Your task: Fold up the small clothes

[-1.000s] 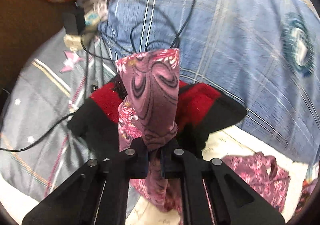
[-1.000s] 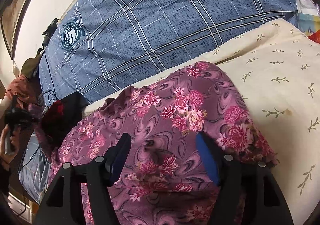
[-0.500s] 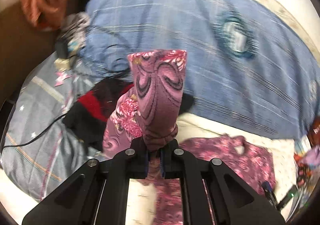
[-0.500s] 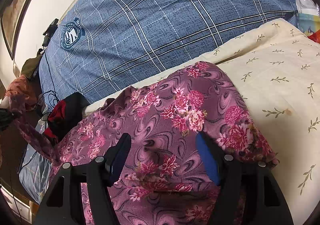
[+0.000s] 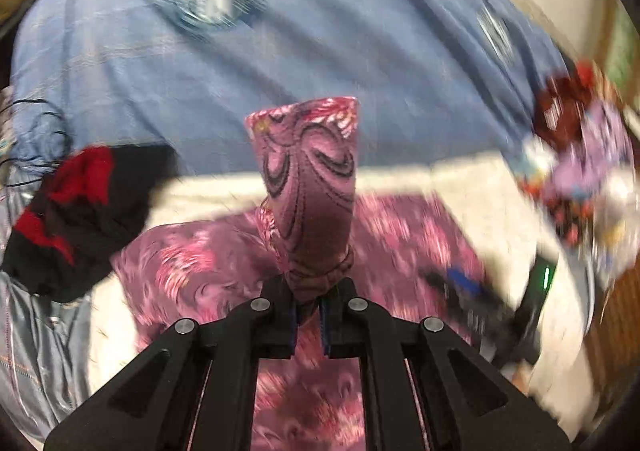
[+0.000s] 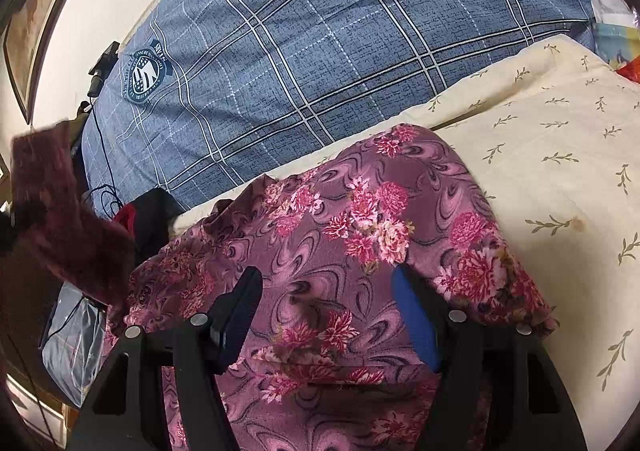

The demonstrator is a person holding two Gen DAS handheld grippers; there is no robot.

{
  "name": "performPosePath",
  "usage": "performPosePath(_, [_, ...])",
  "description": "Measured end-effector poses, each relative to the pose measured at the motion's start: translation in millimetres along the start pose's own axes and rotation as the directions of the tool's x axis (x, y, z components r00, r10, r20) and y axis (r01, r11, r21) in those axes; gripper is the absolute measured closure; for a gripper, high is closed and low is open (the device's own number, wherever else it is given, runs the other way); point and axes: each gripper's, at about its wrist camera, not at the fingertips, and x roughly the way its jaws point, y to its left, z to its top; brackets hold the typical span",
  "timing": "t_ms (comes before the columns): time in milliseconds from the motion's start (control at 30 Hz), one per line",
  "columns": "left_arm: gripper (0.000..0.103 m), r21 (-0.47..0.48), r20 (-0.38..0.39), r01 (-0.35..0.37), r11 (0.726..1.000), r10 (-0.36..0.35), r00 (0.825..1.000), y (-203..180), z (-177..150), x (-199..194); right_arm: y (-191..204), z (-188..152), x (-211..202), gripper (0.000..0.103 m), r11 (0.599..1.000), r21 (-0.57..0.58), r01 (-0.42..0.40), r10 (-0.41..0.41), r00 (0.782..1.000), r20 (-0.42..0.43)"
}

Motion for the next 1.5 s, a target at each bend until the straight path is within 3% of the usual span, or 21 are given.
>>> performPosePath(133, [0.097,0.104,-0.100,0.010,0.995,0.000,0.995,-34.3,-36.1,27.5,-0.4,-0.5,-0.5,0.033,1.000,0.001,-0.002,0.002,1.000,0.002])
performPosePath(300, [0.096,0.052,-0.169,0.046,0.998,-0.037,0.985,-35.5,-61.3,40.4,-0.1,-0.4,-0.2,0.033,1.000,0.000,0.001,-0.001,1.000,0.001])
performPosePath(433, [0.081,-0.054,-0.181,0.086,0.995,-0.094,0.979,-4.5,-70.0,27.8,1.0,0.6,0.2,0.032,1.000,0.001,0.002,-0.002,1.000,-0.009])
performPosePath(500, [0.066,-0.124,-0.166,0.108,0.986,-0.128,0.978,15.6,-78.6,15.5,3.7,2.6,1.9,0.032,1.000,-0.004,0.016,-0.016,1.000,-0.027])
performPosePath(567, [0.052,-0.179,-0.130,0.091,0.980,-0.115,0.985,39.0,-86.3,-0.9,8.2,4.7,1.9,0.032,0.999,-0.013,0.030,-0.030,0.998,-0.049])
performPosePath(733, [0.048,-0.258,-0.076,0.066,0.964,-0.089,0.993,84.9,-97.0,-24.6,35.4,-2.3,-17.1,0.031,0.995,-0.057,-0.082,0.078,0.994,-0.079])
performPosePath(833, [0.048,-0.343,-0.064,0.053,0.938,-0.080,0.995,111.6,-106.0,-26.2,61.6,-8.9,-29.0,0.027,0.983,-0.119,-0.141,0.130,0.986,-0.102])
performPosePath(967, [0.048,-0.484,-0.077,0.074,0.872,-0.127,0.989,144.8,-125.8,-13.8,97.0,-22.0,-40.9,0.024,0.953,-0.197,-0.231,0.199,0.965,-0.170])
performPosePath(1100, [0.048,-0.527,-0.096,0.073,0.847,-0.144,0.985,154.4,-143.5,-8.1,109.8,-38.2,-64.9,0.021,0.940,-0.268,-0.213,0.180,0.973,-0.142])
performPosePath(1167, [0.048,-0.532,-0.103,0.069,0.844,-0.146,0.984,154.6,-145.9,-4.9,117.2,-50.8,-68.6,0.019,0.913,-0.358,-0.195,0.143,0.976,-0.165])
performPosePath(1300, [0.048,-0.545,-0.100,0.074,0.835,-0.153,0.983,151.6,-149.4,-2.2,131.8,-89.7,-57.1,0.020,0.821,-0.534,-0.202,0.058,0.960,-0.274])
performPosePath(1367, [0.048,-0.550,-0.104,0.075,0.832,-0.158,0.982,149.1,-152.0,-0.7,137.6,-105.4,-49.0,0.020,0.780,-0.598,-0.187,0.008,0.957,-0.290])
performPosePath(1433, [0.048,-0.550,-0.115,0.068,0.832,-0.155,0.981,149.4,-151.4,1.3,139.7,-114.4,-44.2,0.021,0.753,-0.644,-0.134,-0.044,0.967,-0.253])
performPosePath(1500, [0.048,-0.555,-0.126,0.057,0.830,-0.151,0.981,150.2,-154.1,2.5,142.4,-117.4,-37.5,0.049,0.729,-0.677,-0.106,-0.064,0.973,-0.222])
